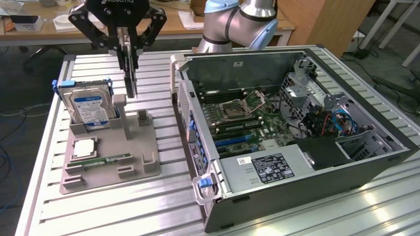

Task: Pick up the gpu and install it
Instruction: 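Pick up the gpu and move the gpu toward the slot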

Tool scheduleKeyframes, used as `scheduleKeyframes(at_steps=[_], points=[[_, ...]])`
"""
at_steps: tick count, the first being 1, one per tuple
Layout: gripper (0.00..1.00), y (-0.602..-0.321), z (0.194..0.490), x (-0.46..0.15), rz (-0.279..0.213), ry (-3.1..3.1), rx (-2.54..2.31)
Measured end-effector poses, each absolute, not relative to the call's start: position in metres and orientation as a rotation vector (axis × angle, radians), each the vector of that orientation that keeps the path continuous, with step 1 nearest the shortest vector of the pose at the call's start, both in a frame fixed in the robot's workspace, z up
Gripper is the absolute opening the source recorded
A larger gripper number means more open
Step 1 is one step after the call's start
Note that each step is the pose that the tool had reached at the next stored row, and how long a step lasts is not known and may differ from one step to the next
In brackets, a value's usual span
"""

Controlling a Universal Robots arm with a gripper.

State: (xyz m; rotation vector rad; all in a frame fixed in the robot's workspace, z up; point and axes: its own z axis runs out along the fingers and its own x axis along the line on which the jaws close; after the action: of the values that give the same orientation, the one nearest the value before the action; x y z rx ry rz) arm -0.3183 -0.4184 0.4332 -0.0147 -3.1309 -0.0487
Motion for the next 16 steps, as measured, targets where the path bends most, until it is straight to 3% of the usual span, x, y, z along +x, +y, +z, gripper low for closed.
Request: scheduleKeyframes(at_steps=[3, 6, 16], points=[[0.26, -0.4183, 0.4333, -0.3183, -0.046, -3.131, -0.015], [0.26, -0.4184, 0.4333, -0.3183, -0.002, -3.131, -0.015], [0.26, -0.4183, 0.4331, -0.3101, -0.001, -3.131, -0.015]])
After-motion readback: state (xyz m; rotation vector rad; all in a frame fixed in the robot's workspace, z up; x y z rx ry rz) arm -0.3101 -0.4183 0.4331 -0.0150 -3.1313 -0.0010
